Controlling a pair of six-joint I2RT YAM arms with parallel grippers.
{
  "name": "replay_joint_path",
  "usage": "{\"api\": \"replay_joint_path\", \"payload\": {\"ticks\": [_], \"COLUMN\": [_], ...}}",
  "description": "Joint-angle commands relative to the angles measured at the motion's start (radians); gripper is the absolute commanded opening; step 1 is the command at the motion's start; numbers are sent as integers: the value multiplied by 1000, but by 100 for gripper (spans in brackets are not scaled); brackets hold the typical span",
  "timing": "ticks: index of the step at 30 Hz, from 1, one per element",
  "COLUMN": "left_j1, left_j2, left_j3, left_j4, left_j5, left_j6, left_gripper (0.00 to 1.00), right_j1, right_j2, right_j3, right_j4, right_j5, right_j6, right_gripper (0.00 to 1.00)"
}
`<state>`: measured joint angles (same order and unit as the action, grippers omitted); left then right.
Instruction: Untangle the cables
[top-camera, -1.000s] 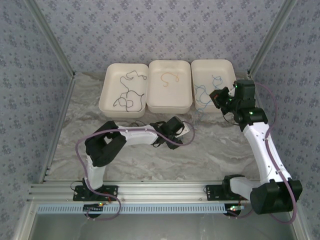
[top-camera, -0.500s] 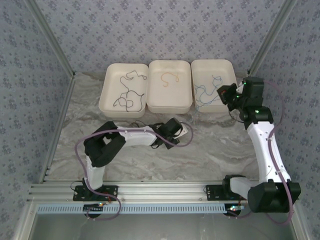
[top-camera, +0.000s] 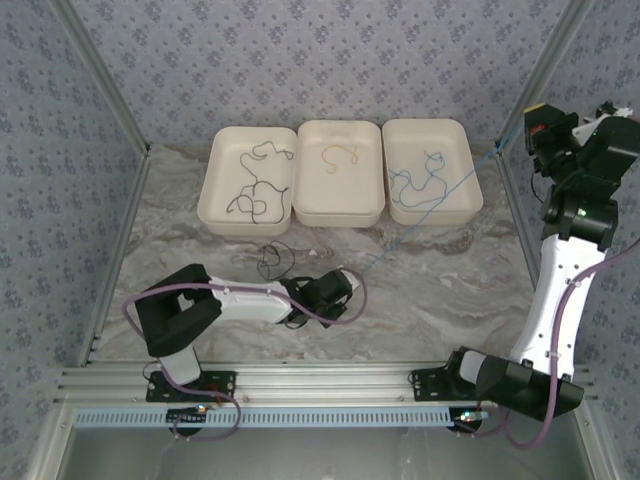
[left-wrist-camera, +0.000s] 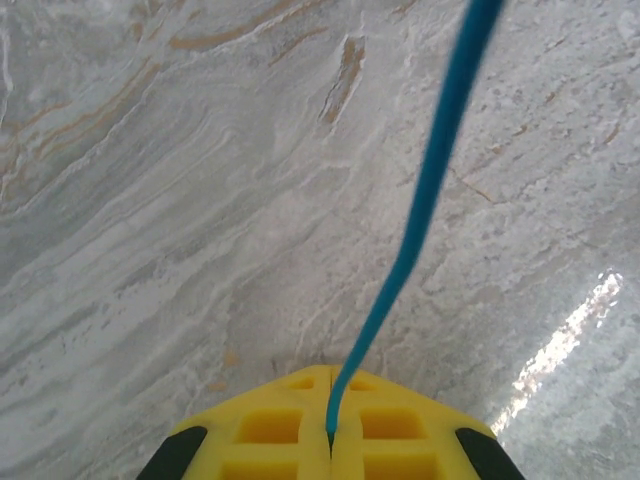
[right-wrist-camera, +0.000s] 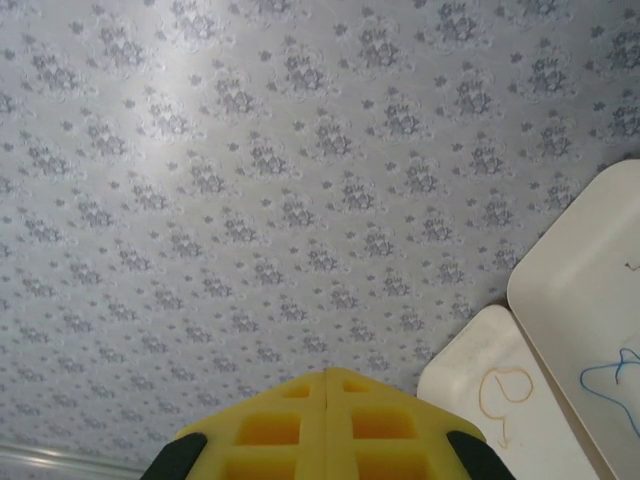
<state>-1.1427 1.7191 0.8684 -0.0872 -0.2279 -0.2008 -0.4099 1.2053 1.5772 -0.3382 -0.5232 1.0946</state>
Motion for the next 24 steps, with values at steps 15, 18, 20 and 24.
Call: {"api": "replay_joint_path", "payload": {"ticks": [15, 18, 20, 24], "left_j1": [-55, -10, 23, 103], "left_j2": [-60, 22, 88, 234], "left_j3": [285, 475, 597, 800], "left_j4": [-16, -41, -52, -71], "left_j5": [58, 125, 156, 228], "left_j6": [-84, -88, -83, -97], "left_gripper": [0, 0, 0, 0], "right_j1": [197, 243, 262, 271], "right_j2": [138, 179, 201, 252], "right_j3": [123, 124, 129, 110], "right_j4": [92, 143, 169, 265], "right_j5": [-8, 11, 33, 80], "right_j6": [-112, -151, -186, -223], "right_gripper": [0, 0, 0, 0]}}
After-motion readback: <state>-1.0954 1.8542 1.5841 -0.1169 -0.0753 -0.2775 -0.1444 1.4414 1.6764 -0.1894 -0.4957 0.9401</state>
